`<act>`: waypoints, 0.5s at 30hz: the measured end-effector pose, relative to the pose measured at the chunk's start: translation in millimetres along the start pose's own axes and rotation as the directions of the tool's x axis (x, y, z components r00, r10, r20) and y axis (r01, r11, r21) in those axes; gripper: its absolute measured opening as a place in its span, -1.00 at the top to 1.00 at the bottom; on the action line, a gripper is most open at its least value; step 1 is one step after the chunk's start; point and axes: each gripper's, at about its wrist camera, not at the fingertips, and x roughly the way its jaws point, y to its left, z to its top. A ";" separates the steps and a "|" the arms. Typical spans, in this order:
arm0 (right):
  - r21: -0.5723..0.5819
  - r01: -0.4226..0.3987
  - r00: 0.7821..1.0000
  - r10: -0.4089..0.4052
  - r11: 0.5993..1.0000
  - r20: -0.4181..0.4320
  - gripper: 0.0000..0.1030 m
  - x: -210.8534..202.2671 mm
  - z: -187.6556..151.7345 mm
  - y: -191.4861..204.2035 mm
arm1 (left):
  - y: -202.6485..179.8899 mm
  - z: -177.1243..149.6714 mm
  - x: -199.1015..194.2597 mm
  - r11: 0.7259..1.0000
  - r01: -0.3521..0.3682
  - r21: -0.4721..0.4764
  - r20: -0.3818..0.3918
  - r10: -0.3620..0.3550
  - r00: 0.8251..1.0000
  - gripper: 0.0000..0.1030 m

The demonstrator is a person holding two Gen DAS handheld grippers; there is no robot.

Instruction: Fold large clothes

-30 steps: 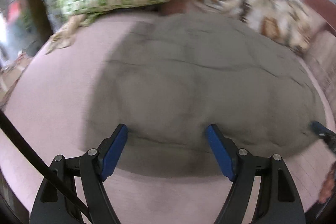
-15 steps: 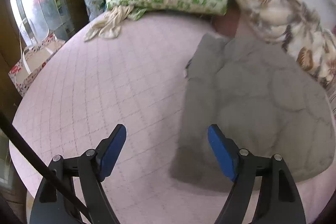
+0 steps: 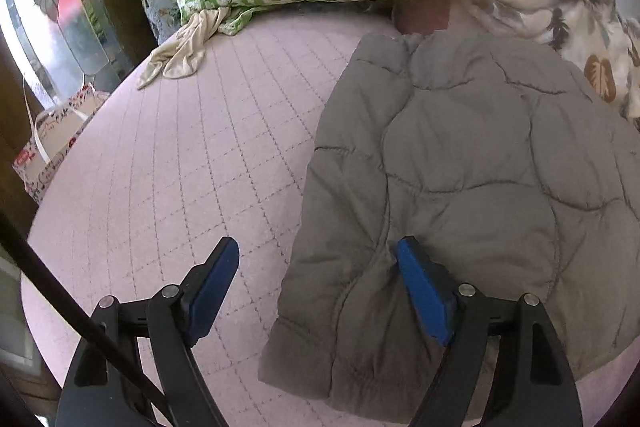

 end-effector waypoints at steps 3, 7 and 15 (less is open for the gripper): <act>-0.037 0.027 1.000 -0.027 0.999 0.002 0.21 -10.3 7.8 4.9 | 4.7 2.5 -11.4 0.999 0.021 -0.024 0.012 -0.021 1.000 -0.57; -0.031 -0.020 0.996 0.023 0.999 0.088 0.17 -40.5 10.9 10.8 | 4.4 -0.9 -18.7 0.998 0.042 -0.037 0.027 -0.041 0.999 -0.57; -0.068 0.001 1.000 0.000 0.998 0.017 0.04 1.5 11.7 42.4 | -3.9 -2.5 -12.5 1.000 0.017 -0.011 0.018 -0.017 1.000 -0.57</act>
